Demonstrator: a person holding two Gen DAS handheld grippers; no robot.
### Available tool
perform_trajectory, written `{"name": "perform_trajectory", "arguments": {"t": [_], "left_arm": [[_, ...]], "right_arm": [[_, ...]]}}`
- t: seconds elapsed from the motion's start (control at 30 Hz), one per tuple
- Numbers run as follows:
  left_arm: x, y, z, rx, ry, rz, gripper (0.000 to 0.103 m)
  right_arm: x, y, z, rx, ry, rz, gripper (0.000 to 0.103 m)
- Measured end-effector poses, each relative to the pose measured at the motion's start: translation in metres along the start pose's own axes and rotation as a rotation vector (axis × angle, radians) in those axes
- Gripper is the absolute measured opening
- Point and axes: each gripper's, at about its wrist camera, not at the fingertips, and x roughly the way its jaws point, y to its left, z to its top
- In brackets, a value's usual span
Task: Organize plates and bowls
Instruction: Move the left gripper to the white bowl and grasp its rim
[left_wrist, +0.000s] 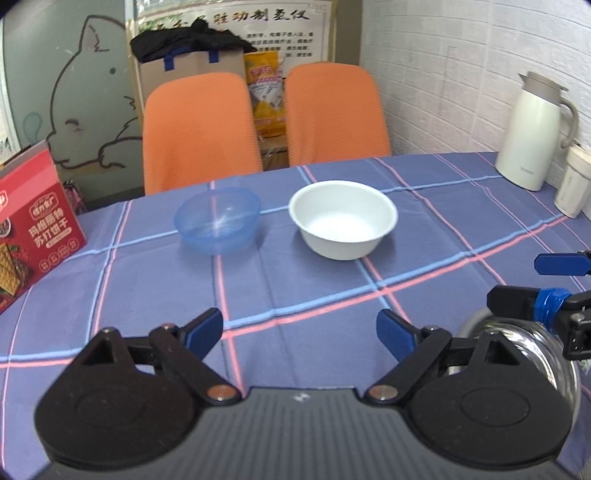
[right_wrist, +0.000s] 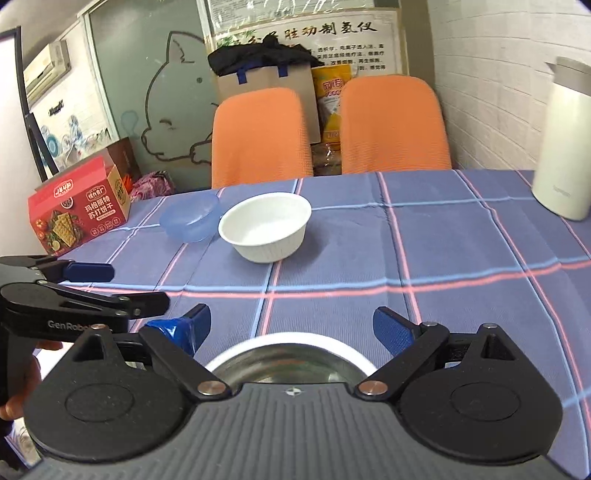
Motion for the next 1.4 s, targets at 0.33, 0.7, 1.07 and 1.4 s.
{"name": "perform_trajectory", "arguments": {"t": [0.33, 0.7, 1.07, 1.4], "left_arm": [[0.023, 0.024, 0.023, -0.043, 0.015, -0.011, 0.090], [0.067, 0.016, 0.104, -0.052, 0.004, -0.113, 0.090], [0.156, 0.012, 0.148, 0.082, 0.167, -0.235, 0.090], [0.191, 0.006, 0.137, 0.094, 0.211, -0.250, 0.090]], "right_arm": [[0.033, 0.005, 0.035, -0.126, 0.065, -0.004, 0.082], [0.070, -0.008, 0.059, -0.203, 0.124, -0.038, 0.082], [0.111, -0.019, 0.056, -0.207, 0.200, 0.041, 0.082], [0.137, -0.021, 0.059, -0.228, 0.218, 0.091, 0.082]]}}
